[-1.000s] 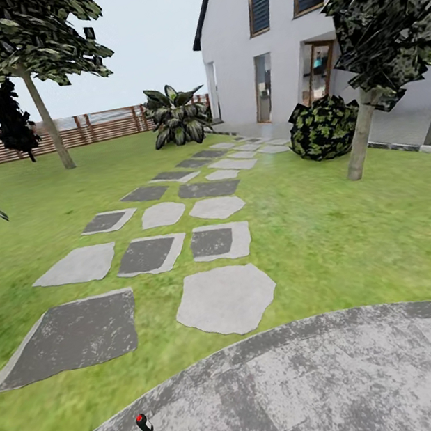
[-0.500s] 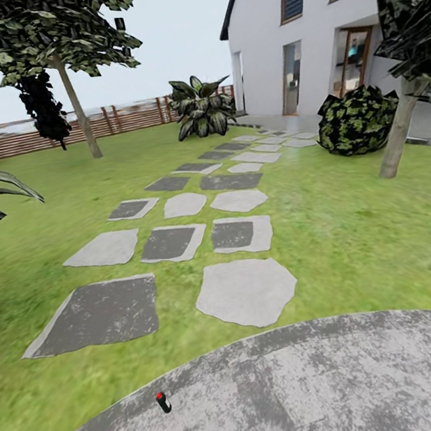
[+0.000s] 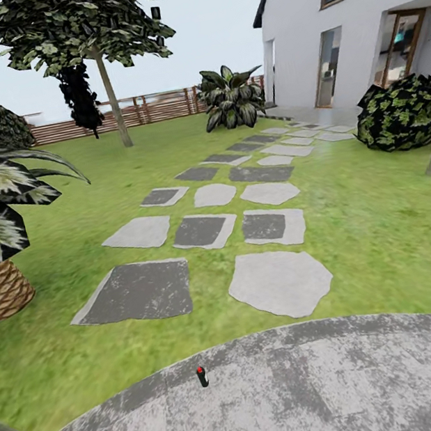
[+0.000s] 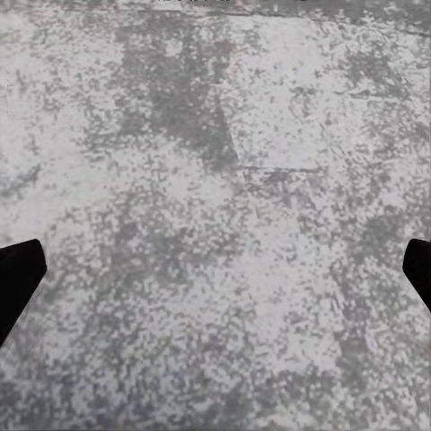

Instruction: Pick up the pesticide atomizer in the garden and spray insectifuge to fully cover both potted plants in the garden.

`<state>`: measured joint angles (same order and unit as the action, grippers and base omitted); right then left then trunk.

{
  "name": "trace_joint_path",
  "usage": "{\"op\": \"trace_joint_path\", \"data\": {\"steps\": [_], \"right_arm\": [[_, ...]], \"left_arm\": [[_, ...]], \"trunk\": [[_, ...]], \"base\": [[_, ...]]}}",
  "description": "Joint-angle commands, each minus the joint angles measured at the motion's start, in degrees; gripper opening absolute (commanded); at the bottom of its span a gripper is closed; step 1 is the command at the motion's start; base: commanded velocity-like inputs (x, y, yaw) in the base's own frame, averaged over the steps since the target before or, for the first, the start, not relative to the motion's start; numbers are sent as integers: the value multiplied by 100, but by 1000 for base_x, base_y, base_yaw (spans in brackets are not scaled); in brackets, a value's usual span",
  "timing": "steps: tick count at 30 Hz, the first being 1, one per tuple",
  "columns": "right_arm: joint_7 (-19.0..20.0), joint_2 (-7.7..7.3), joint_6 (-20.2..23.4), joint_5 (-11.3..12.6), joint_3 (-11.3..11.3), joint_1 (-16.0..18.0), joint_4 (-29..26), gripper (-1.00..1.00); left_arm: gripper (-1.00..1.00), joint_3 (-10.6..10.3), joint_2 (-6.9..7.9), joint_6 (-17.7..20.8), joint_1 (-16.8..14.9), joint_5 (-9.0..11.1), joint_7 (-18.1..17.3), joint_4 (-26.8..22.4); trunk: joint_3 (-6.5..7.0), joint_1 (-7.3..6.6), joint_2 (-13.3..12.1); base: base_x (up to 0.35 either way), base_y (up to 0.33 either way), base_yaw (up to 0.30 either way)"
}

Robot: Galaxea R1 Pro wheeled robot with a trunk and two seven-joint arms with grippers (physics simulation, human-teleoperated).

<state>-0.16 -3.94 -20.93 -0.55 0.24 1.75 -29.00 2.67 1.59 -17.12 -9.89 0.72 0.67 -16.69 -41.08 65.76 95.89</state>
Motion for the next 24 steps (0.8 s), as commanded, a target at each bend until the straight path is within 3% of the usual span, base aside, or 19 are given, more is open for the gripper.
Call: {"op": "trace_joint_path", "data": {"steps": [1,11,24], "right_arm": [[-2,-2,-16,-6,2,1,0,100],[-2,-2,-16,-5,2,1,0,100],[-2,-2,-16,-6,2,1,0,100]], "left_arm": [[100,5,-1,-19,-5,7,3,8],[100,5,-8,-19,-5,7,3,8],[100,-3,-9,-19,-5,1,3,-25]], "trunk": [[-11,-1,2],[-67,-1,2],[-141,-1,2]], "base": [[-5,304,226],[-1,284,226],[0,18,225]]}}
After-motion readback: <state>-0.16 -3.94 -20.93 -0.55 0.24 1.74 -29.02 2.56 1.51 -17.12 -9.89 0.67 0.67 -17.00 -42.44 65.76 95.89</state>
